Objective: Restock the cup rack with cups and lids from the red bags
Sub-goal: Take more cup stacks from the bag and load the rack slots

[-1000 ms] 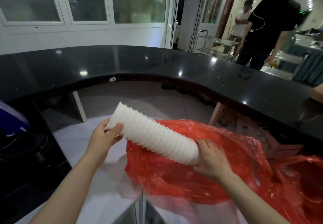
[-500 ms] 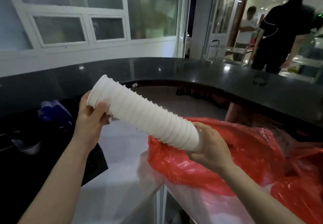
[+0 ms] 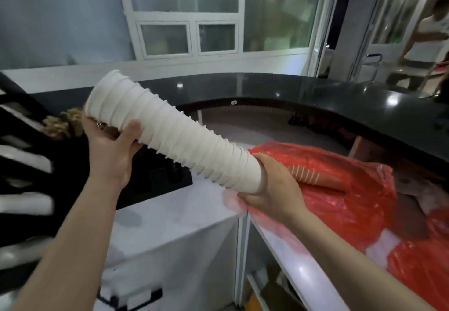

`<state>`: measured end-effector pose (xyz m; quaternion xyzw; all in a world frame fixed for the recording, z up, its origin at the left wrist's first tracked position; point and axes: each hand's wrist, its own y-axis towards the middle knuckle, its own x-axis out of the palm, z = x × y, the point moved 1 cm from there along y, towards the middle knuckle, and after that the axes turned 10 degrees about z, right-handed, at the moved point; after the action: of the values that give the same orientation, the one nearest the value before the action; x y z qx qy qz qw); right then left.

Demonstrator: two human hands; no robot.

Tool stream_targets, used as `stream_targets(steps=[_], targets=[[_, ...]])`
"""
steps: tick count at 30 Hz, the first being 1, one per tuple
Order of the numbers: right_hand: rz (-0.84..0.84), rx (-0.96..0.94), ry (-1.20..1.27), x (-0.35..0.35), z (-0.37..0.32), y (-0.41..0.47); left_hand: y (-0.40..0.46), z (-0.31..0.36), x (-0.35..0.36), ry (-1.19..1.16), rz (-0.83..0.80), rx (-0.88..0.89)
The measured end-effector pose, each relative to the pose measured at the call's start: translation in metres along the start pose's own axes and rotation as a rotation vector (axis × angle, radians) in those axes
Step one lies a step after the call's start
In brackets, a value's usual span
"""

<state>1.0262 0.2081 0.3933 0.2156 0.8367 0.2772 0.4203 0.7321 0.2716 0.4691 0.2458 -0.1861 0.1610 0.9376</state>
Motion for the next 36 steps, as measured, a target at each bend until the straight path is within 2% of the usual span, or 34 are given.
stream_targets(steps=[5, 9, 17, 23, 26, 30, 36], targets=[[-0.044, -0.131, 0.054, 0.000, -0.039, -0.034, -0.055, 0.047, -0.057, 0.033, 0.196, 0.069], [-0.111, 0.001, 0.170, 0.022, -0.075, -0.057, -0.080, 0.085, -0.105, 0.067, 0.304, 0.125], [-0.021, -0.028, 0.503, 0.064, -0.177, -0.039, -0.043, 0.161, -0.190, -0.021, 0.458, 0.133], [0.095, -0.051, 0.688, 0.087, -0.273, -0.003, 0.047, 0.207, -0.265, -0.059, 0.345, 0.048], [0.177, -0.080, 0.688, 0.094, -0.316, 0.014, 0.086, 0.218, -0.294, -0.035, 0.311, -0.006], [0.280, -0.074, 0.774, 0.097, -0.358, 0.027, 0.119, 0.218, -0.319, -0.047, 0.301, -0.077], [0.447, -0.016, 0.941, 0.083, -0.398, 0.048, 0.150, 0.198, -0.332, 0.113, 0.168, -0.278]])
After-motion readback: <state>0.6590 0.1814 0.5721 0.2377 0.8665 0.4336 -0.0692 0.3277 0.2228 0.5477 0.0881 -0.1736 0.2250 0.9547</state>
